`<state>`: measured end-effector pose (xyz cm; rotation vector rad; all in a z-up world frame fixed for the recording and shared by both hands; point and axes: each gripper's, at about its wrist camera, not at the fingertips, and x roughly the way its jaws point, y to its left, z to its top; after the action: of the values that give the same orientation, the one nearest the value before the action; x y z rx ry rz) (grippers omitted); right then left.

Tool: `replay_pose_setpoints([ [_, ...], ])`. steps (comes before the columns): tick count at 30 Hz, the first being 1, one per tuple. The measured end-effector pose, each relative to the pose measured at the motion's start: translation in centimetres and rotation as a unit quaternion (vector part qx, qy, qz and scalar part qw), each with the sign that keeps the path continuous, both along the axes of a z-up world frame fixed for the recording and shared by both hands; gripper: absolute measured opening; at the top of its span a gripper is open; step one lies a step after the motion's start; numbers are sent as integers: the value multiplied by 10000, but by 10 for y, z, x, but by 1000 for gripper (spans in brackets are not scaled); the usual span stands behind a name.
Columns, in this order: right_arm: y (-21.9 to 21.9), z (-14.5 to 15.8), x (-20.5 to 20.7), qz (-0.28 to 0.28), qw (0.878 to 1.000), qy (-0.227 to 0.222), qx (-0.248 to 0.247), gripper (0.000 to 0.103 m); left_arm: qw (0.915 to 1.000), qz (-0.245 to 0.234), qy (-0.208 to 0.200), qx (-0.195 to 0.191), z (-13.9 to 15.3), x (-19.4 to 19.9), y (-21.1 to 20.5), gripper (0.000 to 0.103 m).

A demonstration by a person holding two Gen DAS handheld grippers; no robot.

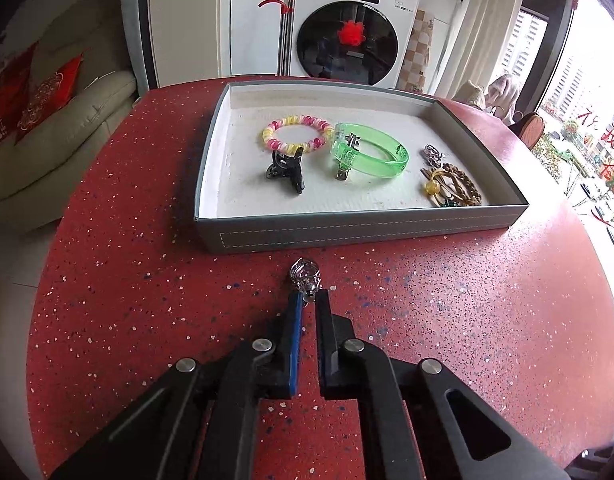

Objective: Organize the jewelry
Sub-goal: 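Grasp the silver charm with the left tool while the right tool grasps the brown coiled hair tie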

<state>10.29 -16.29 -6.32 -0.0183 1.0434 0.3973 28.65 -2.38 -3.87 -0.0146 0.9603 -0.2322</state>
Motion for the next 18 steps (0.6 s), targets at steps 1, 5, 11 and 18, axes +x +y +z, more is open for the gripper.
replay_pose_setpoints([
  [1, -3, 0, 2, -53, 10000, -3, 24, 14, 10000, -30, -14, -12, 2, -3, 2, 25],
  [5, -11, 3, 7, -256, 9996, -7, 124, 14, 9999, -126, -63, -50, 8, -9, 6, 25],
  [11, -22, 8, 8, -536, 9982, -51, 272, 14, 9996, -213, -99, -123, 17, -17, 9, 25],
  [18, -36, 16, 29, -980, 9941, -38, 458, 14, 9990, -364, -216, -143, 31, -29, 7, 25],
])
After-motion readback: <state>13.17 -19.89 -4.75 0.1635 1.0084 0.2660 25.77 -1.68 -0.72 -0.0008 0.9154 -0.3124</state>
